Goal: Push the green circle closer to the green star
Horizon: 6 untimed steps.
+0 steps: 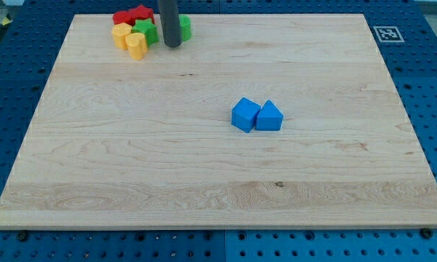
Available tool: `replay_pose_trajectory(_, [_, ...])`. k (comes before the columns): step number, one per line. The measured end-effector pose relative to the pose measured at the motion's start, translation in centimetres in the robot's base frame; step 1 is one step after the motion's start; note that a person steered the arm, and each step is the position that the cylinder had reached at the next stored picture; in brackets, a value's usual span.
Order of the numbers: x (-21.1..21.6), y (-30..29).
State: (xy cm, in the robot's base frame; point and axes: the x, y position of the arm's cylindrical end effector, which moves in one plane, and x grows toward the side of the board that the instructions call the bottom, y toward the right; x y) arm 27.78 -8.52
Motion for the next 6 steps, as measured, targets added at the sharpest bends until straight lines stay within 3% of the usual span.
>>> replay_pose_trajectory(1, [-0.3, 5.2])
replay_pose_trajectory(2, [-3.4, 7.3])
replay_pose_trajectory(3, [-5.5, 4.2])
replay_pose_trajectory(6, [-5.7, 0.3])
